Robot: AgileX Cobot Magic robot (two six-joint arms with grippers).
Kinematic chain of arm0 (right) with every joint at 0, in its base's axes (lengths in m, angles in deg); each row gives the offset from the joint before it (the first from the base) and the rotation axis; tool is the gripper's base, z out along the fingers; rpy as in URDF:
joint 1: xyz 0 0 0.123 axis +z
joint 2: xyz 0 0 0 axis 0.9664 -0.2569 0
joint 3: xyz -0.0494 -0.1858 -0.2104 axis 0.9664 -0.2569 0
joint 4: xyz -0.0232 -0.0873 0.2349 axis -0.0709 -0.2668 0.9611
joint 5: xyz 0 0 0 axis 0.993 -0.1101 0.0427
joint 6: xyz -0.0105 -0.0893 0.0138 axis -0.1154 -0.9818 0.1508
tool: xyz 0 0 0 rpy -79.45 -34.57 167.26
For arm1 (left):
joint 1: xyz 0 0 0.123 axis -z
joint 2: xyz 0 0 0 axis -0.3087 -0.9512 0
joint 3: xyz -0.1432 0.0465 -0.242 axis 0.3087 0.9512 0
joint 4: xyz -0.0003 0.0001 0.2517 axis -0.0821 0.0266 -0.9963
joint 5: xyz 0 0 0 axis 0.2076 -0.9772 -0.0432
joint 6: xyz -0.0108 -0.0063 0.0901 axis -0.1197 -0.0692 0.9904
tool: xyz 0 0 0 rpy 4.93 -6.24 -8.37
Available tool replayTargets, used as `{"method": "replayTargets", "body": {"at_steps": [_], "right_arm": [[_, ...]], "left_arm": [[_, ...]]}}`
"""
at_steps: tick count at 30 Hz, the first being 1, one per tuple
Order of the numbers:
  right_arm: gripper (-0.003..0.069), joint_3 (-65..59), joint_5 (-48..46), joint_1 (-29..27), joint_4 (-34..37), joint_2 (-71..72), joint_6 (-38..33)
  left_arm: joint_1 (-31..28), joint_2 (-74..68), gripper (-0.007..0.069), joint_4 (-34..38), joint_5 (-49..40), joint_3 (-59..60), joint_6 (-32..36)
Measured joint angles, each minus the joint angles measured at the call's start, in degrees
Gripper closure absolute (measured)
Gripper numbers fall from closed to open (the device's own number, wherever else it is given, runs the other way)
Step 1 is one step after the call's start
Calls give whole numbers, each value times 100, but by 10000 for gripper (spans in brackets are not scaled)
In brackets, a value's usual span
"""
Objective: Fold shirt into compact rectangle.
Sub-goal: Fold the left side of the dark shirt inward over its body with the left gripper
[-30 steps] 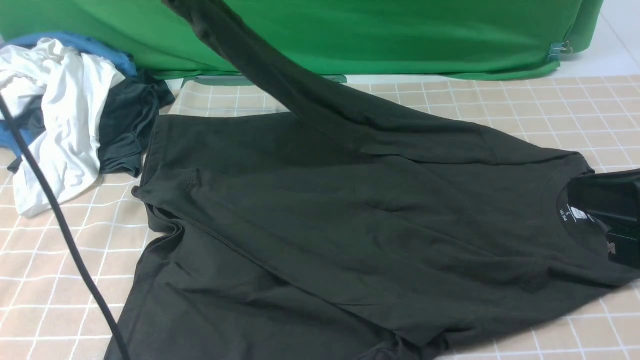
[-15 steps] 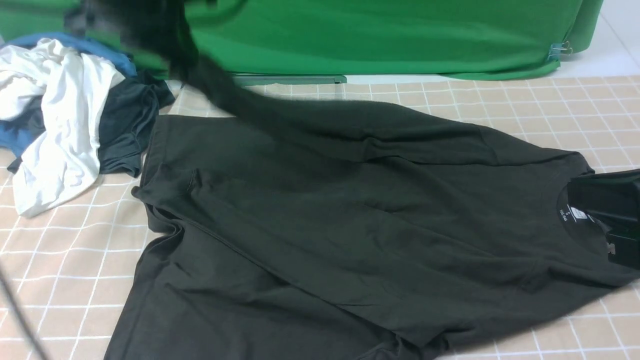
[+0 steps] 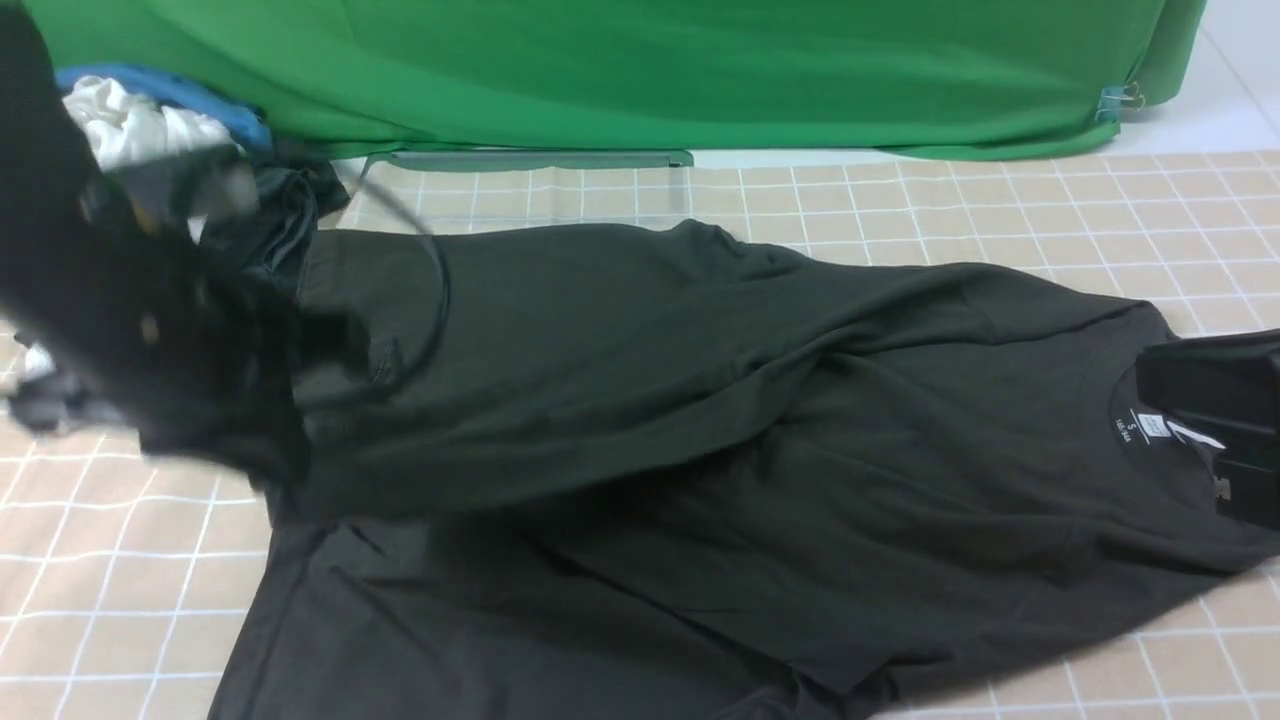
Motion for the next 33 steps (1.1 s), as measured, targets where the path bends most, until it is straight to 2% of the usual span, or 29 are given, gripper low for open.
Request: {"method": "replayTargets", "body": {"at_steps": [6,10,13,17,20,22,27,30,33], "right_arm": [[596,0,16,0,0,0,0],[592,0,16,0,5,0,0],[589,0,21,0,5,0,0],[588,0,21,0,5,0,0],[588,0,21,0,5,0,0],[588,0,21,0,5,0,35],[587,0,15,0,5,0,80],[587,0,15,0,5,0,86],[585,0,15,0,5,0,86]], "left_arm": [[0,0,607,40,490,642,0],[0,0,575,42,555,809,0],[0,0,484,42,582,841,0],[0,0,310,31,464,845,0],[0,2,236,-110,194,878,-212],[0,19,181,-550,-63,1065,-674],[0,32,154,-866,137,1707,-1045],[0,33,154,-825,901,2211,-1175],[0,-20,154,-875,1247,2443,-1207]]}}
